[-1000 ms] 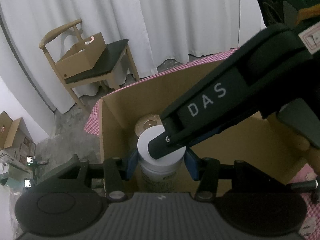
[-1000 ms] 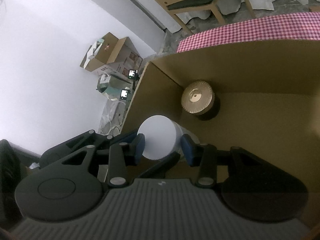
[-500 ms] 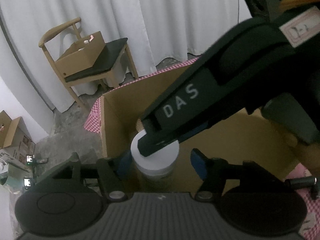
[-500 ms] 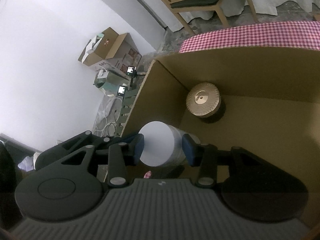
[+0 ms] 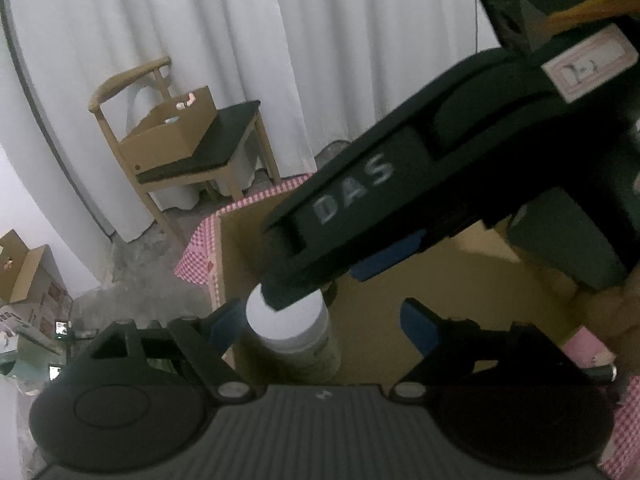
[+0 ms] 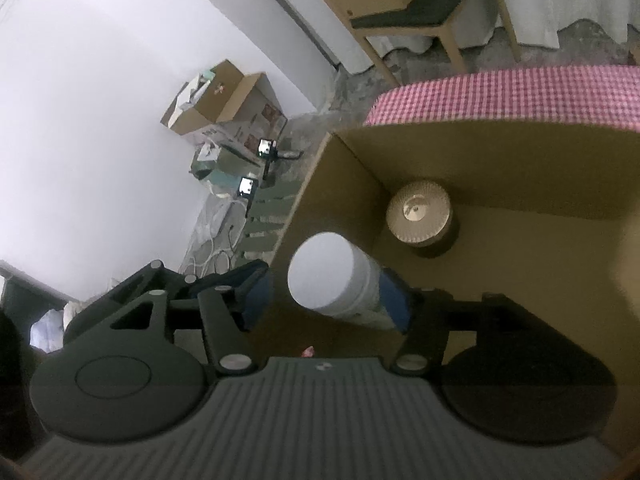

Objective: Organize soft objects
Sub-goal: 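Lower the white bottle beside the jar and open the right gripper, then move the right tool down to the yellow-capped dropper bottle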

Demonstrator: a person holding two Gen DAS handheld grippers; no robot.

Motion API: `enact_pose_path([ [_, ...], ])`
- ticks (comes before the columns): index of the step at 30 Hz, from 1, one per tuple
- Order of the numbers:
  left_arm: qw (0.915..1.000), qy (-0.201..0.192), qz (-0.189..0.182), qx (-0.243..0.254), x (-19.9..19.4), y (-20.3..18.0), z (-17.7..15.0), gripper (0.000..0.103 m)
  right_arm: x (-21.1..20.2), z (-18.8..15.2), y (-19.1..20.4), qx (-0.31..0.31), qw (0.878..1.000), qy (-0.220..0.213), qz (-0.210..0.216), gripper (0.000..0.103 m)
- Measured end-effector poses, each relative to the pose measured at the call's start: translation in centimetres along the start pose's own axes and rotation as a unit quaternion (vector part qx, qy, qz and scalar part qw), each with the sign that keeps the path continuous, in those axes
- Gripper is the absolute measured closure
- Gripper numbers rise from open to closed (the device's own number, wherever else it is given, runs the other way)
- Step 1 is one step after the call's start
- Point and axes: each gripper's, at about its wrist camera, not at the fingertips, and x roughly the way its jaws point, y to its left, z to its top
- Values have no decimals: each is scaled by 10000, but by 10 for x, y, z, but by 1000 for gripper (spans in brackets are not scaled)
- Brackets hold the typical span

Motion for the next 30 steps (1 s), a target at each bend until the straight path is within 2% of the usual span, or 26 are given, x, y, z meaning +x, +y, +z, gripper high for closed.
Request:
enact_pose_path([
  [3,9999,-136,18,-60,-14,-1,1,16,-20,-2,6,-71,9998,-189,-41,39],
  [9,9987,-468,109,-193,-55,-1,0,12,-83,-22,22,-315,9964,-746,-237,26],
  [17,9960,-734,97,-496,-117,-11,-19,8,-174,-80,31,-340,9886,-1385,-483,21],
  [24,9950,-547,-28,-830,-139,-23,-58,8,-218,-154,21,20,9842,-1648,-653,21],
  [30,9944,-214,-112,-1033,-124,-36,-102,9,-204,-208,13,395,9874,-1383,-668,21],
])
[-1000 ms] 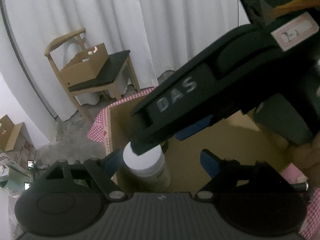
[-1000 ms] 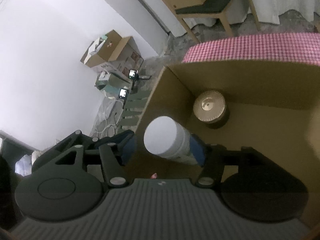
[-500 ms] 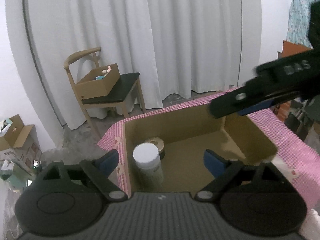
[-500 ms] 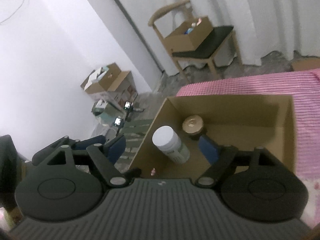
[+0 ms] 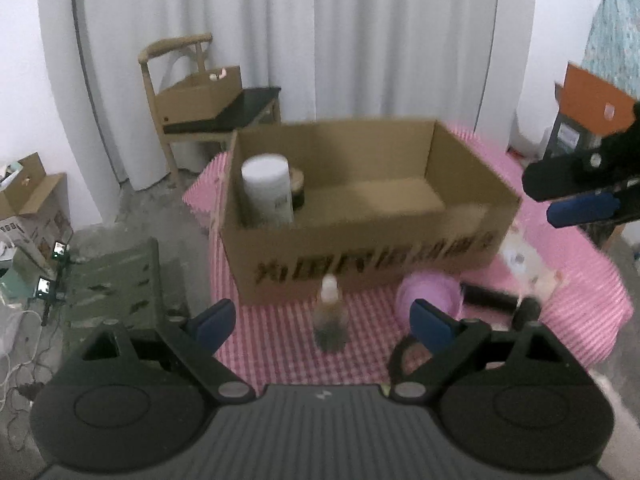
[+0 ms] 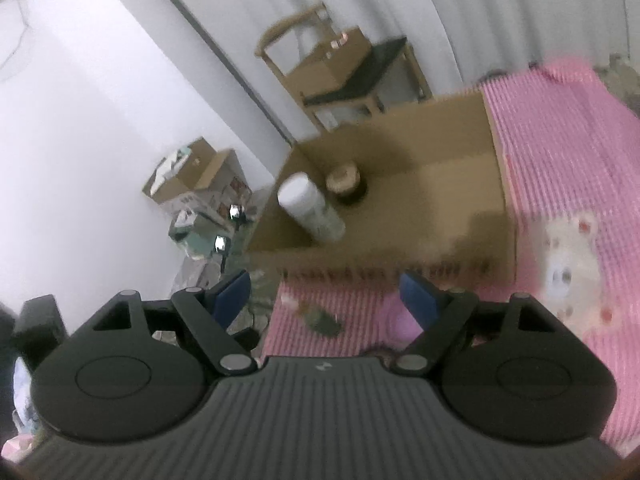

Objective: Organize soft objects
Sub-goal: 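Move the right tool down to the yellow-capped dropper bottle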

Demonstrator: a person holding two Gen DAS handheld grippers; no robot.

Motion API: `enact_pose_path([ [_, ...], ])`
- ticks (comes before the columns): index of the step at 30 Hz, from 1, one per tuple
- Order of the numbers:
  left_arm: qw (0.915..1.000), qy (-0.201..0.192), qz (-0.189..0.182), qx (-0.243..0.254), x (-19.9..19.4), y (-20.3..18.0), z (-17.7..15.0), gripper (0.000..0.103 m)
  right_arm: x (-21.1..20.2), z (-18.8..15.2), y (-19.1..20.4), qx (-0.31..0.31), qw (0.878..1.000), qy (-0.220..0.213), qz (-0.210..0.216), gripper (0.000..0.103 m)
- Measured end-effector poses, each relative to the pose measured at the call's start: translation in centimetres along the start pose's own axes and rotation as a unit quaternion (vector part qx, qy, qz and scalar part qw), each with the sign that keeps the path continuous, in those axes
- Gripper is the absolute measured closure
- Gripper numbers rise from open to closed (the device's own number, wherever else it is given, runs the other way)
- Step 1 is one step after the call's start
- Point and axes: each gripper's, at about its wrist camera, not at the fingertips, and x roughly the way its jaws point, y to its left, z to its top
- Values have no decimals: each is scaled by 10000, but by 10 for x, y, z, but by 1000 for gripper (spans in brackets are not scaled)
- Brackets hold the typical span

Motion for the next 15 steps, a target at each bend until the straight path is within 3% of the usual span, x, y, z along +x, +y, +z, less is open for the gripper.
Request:
enact_pose_path([
  [4,9996,81,111,241,17,-4,-22,11,21,-20,8,-3,9995,295,61,21],
  [9,9985,80,91,539,37,-6,-35,15,57,-16,32,-402,9974,592,29,25],
  [13,9975,28,-29,711,51,-7,-37,23,83,-11,44,-661,9945,810,-15,36],
  [15,9968,71,-81,788,59,-7,-39,33,97,-6,47,-741,9931,910,-22,43],
])
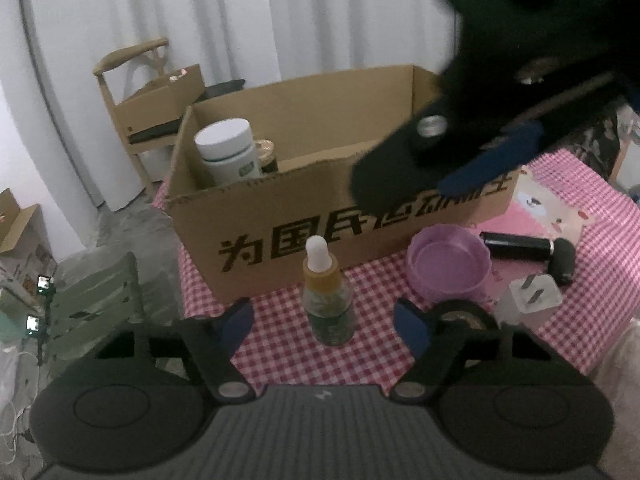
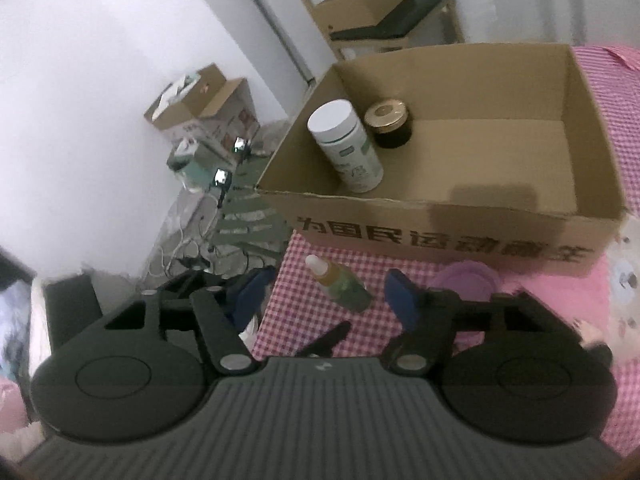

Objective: Organize soft objects
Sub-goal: 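Move the right tool down to the yellow-capped dropper bottle, then close the right gripper around the dropper bottle's neck and lift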

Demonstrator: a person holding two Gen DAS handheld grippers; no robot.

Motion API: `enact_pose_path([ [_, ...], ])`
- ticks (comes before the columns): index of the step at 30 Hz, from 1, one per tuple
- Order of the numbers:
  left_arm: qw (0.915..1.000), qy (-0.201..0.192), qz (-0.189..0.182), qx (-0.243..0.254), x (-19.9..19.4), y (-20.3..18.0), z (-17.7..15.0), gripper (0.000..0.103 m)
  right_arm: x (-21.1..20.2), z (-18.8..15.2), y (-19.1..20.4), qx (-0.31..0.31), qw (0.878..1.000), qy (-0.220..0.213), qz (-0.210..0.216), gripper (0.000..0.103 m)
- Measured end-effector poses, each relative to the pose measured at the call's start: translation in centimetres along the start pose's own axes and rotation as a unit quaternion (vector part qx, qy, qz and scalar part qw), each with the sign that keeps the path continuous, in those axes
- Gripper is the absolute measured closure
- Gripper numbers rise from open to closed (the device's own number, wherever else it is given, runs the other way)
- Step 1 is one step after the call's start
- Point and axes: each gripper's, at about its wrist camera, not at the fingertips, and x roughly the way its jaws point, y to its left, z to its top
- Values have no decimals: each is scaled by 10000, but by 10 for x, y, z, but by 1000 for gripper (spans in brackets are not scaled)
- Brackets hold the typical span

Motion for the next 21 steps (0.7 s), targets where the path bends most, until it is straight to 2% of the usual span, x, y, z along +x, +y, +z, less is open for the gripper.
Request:
enact_pose_path([
  [5,9997,80,-161,160,18,-1,-2,43,25,11,8,-222,9995,222,-55,54],
  [10,9994,155,-298,121,33,3,-4,50,46,17,14,-419,9982,412,-104,58],
  [12,9992,164,-343,101,37,4,-5,58,53,18,14,-457,9977,490,-111,59],
  [21,9987,234,-446,-18,50,9,-9,63,74,20,14,-598,9956,688,-200,66],
])
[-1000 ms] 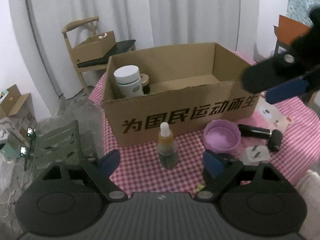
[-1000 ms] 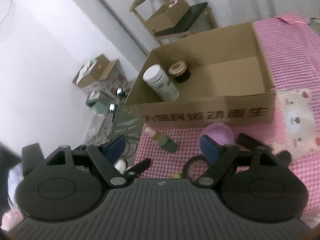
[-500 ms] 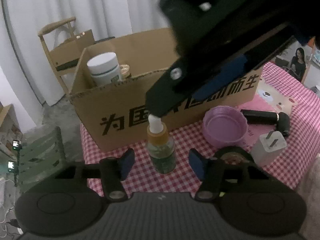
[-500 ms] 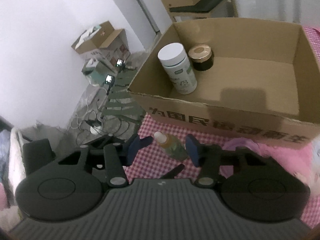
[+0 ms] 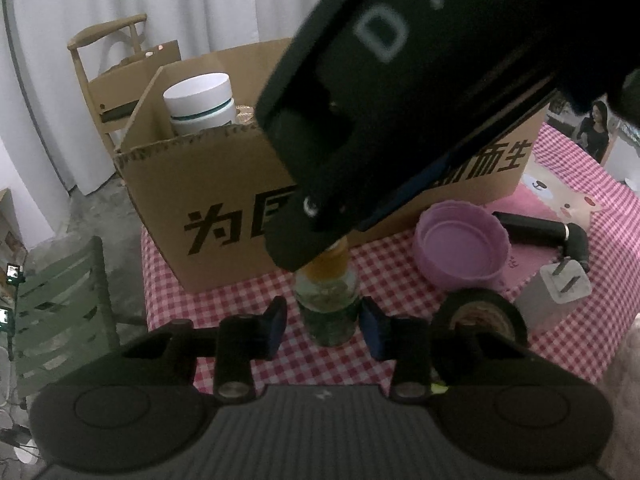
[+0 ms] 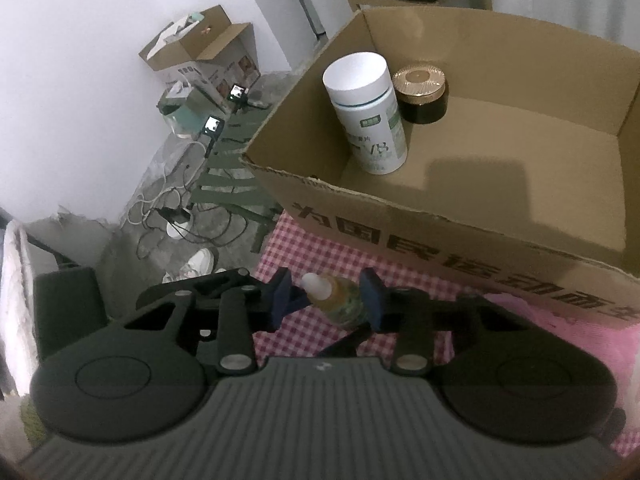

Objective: Organize soft objects
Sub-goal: 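Close the right gripper around the dropper bottle's neck and lift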

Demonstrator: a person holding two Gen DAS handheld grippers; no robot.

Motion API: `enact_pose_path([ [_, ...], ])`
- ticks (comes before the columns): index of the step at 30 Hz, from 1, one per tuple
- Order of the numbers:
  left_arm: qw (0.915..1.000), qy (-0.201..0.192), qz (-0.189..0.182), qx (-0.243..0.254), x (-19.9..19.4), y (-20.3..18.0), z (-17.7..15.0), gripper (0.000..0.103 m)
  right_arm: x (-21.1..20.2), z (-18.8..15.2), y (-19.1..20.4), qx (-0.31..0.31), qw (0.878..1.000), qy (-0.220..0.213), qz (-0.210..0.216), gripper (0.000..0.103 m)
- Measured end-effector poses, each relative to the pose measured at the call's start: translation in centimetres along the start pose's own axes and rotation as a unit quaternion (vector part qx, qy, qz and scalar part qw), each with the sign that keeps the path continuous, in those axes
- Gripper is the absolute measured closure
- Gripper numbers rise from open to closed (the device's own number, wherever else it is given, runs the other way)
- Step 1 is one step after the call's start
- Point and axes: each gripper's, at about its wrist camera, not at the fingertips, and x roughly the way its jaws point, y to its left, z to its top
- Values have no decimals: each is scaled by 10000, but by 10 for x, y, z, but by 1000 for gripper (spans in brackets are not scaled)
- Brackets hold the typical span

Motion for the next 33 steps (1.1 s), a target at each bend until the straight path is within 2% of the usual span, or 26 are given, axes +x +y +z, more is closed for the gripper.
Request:
enact_pose_path([
  [6,10000,-16,-70,8,2,4,0,68,7,0,2,-71,9999,70,-80,73],
  [14,9999,-70,-131,-56,4,7,-1,69,10,0,2,-108,9998,88,-117,80],
  [25,9997,-139,-142,-107,-5,10,-2,70,5,-1,5,-184,9996,47,-206,82],
  [33,9992,-380,-63,-139,-33,5,8,70,-22,-1,16,-344,9989,-236,-206,82],
])
